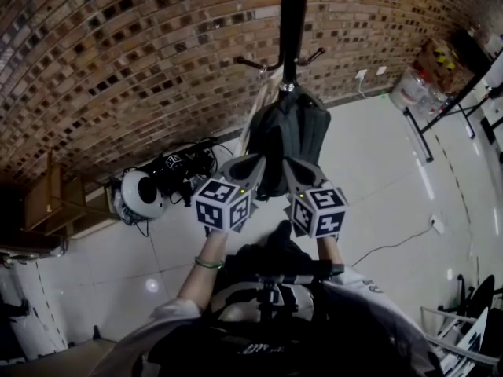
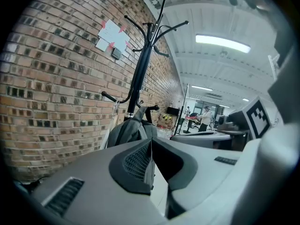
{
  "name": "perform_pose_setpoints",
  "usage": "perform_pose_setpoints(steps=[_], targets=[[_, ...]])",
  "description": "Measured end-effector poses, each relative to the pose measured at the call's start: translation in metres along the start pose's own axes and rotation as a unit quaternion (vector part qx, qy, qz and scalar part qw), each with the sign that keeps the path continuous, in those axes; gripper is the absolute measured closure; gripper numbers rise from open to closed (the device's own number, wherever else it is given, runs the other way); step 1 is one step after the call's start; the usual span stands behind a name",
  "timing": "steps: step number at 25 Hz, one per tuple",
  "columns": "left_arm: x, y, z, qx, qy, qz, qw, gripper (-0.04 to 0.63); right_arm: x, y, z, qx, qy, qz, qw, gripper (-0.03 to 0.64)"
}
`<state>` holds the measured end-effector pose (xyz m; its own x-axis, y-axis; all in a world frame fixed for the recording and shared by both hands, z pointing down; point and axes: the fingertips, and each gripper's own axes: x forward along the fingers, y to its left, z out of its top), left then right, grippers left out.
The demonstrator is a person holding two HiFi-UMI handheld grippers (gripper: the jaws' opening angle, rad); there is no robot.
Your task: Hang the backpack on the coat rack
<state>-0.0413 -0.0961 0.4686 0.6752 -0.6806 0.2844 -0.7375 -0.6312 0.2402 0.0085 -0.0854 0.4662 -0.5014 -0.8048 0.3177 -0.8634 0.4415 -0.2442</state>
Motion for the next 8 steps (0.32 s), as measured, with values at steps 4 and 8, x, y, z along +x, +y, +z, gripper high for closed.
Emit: perform_pose_setpoints(steps=[4, 8], targets=[[-0.0018, -0.0019, -0.0023, 0.000, -0.001, 0.000, 1.0000, 0.589, -0.0023, 0.0039, -0.0027, -0.003, 0.001, 0.003, 1.000, 0.609], [-0.0048, -0.0001, -0.0030, -0.006, -0.005, 0.004, 1.0000, 0.590, -0.0055, 0.0047, -0.0055, -0.005, 0.002, 0.001, 1.000, 0.609]])
